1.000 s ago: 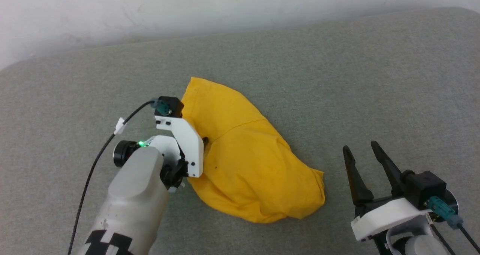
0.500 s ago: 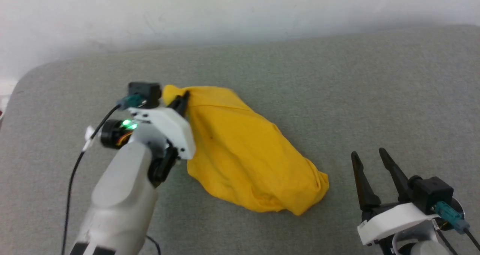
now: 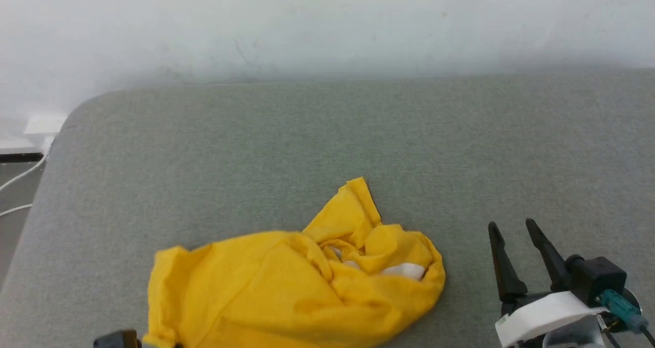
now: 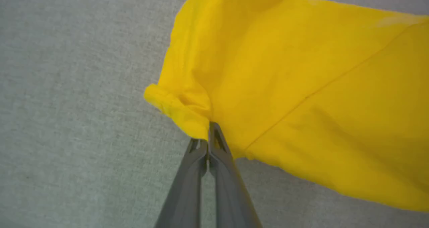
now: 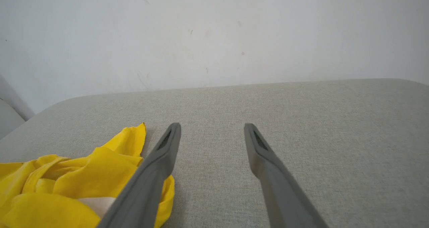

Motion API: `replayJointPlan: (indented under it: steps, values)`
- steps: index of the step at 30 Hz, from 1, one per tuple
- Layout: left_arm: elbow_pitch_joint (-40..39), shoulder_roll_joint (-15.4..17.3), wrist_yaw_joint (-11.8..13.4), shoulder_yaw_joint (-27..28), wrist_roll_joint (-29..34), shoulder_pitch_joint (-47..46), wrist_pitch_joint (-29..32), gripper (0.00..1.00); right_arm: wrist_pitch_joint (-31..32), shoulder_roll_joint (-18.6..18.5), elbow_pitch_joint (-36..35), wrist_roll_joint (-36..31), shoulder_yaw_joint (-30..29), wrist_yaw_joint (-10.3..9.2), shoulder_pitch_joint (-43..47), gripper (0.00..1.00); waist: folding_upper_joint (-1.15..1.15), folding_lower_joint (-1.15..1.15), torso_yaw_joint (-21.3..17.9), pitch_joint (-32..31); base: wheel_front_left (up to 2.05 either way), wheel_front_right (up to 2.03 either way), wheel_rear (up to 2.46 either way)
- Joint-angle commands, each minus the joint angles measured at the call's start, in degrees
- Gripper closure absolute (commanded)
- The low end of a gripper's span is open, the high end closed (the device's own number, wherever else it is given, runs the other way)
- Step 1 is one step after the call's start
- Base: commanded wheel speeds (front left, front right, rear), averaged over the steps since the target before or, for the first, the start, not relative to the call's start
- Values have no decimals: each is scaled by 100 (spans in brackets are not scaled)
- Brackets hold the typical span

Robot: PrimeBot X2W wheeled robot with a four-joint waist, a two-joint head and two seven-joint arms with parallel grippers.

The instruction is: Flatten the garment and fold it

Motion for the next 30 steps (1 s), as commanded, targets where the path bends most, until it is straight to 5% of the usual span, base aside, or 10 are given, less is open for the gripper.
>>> replayJointPlan:
  steps: [1, 2, 3, 7, 12, 17, 24, 30]
  values:
    - [-123, 7, 74, 49, -55, 122, 68, 100, -15, 12, -11, 14, -31, -11, 56, 0, 0, 1, 89, -73, 0, 0, 0]
    - [-159, 13, 117, 64, -75, 220, 123, 25, -4, 12, -17, 9, -39, -11, 67, 0, 0, 1, 103, -91, 0, 0, 0]
    - [-193, 35, 143, 63, -63, 273, 149, 0, 5, 12, -21, 6, -39, -11, 75, 0, 0, 1, 113, -118, 0, 0, 0]
    - [-406, 159, 234, 177, 177, 142, -227, 0, 38, 12, -56, 4, -10, -11, 103, 0, 0, 1, 105, -202, 0, 0, 0]
    - [-623, 380, 27, 114, 508, -519, -678, 0, 55, 12, -98, 23, 22, -11, 132, 0, 0, 1, 39, -210, 0, 0, 0]
    - [-481, 456, -533, -507, 707, -1637, -367, 0, 77, 12, -118, 20, 43, -11, 51, 0, 0, 1, -93, -42, 0, 0, 0]
    - [696, 34, -1375, -1556, 761, -3050, 447, 0, 82, 12, -114, 38, 120, -11, -164, 0, 0, 1, -448, 301, 0, 0, 0]
    - [1875, -167, -1741, -2077, 773, -3543, 1240, 0, 45, 12, 2, 65, 147, -11, -261, 0, 0, 1, -724, 451, 0, 0, 0]
